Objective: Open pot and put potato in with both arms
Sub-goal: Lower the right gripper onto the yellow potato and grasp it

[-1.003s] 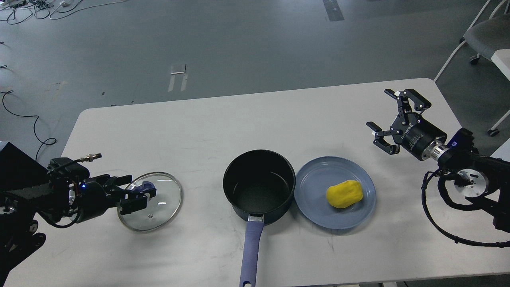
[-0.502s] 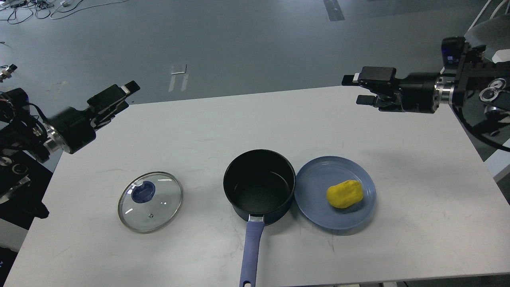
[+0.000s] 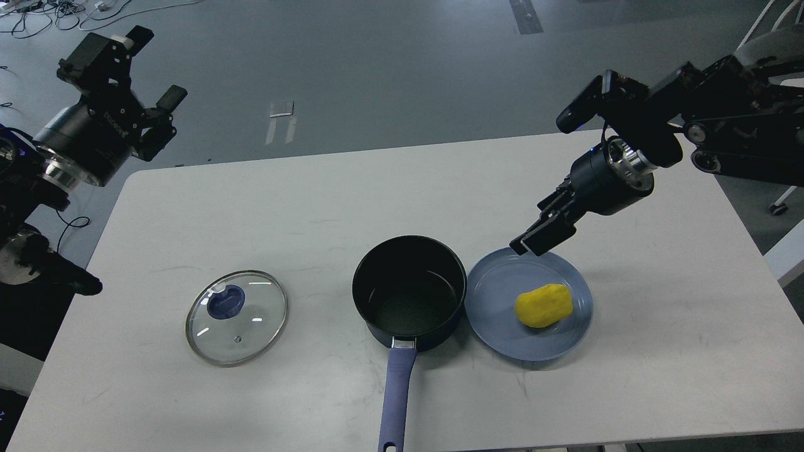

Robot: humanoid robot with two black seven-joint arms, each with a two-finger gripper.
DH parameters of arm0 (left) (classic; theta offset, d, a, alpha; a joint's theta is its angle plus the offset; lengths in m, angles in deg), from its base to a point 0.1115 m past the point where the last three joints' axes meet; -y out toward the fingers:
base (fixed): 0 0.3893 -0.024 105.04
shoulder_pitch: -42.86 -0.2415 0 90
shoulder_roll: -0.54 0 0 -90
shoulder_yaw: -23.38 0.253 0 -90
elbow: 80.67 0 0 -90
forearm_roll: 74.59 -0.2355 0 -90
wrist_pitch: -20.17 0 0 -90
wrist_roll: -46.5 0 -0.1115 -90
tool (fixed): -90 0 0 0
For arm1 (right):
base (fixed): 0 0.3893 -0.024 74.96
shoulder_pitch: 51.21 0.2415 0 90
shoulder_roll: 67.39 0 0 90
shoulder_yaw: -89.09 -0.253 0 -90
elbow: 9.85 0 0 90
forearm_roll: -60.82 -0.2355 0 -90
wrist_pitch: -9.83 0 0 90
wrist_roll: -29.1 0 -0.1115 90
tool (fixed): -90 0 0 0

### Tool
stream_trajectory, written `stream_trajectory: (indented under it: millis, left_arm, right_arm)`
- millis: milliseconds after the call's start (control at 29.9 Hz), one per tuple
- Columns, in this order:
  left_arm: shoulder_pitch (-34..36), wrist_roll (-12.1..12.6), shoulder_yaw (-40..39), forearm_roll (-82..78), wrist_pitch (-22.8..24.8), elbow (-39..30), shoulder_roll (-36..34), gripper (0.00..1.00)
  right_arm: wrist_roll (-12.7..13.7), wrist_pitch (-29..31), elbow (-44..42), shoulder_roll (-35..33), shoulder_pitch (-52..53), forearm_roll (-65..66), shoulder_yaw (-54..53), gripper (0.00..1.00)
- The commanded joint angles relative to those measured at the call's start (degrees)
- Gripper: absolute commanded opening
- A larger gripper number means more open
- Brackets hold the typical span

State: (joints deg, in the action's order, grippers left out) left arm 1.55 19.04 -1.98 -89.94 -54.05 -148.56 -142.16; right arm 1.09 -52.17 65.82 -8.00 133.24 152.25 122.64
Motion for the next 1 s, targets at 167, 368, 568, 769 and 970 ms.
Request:
stream_trajectory:
  millis: [167, 368, 568, 769, 970]
  left_arm:
    - [-0.1, 0.0, -0.1, 0.2, 0.3, -0.2, 0.2, 0.98]
    - [-0.1, 0.0, -0.1, 0.2, 0.3, -0.5, 0.4, 0.98]
    - [-0.1, 0.1, -0.3, 0.2, 1.4, -0.5, 0.5, 0.98]
    - [-0.1, 0.1, -0.3, 0.2, 2.0, -0.6, 0.9, 0.98]
    - [-0.1, 0.1, -0.3, 0.2, 2.0, -0.6, 0.8, 0.98]
  right_arm:
    - [0.0, 0.0, 1.0, 4.9, 0.1, 6.1, 4.2, 1.00]
    - [0.0, 0.0, 0.1, 8.2, -2.9, 6.5, 5.1, 1.00]
    - [0.0, -1.8, -2.6, 9.3, -4.8, 7.0, 5.8, 1.00]
    - [0.0, -4.3, -4.8, 11.1, -4.9, 8.2, 5.8, 1.00]
    - [0.0, -4.8, -5.0, 12.3, -5.0, 8.8, 5.8, 0.99]
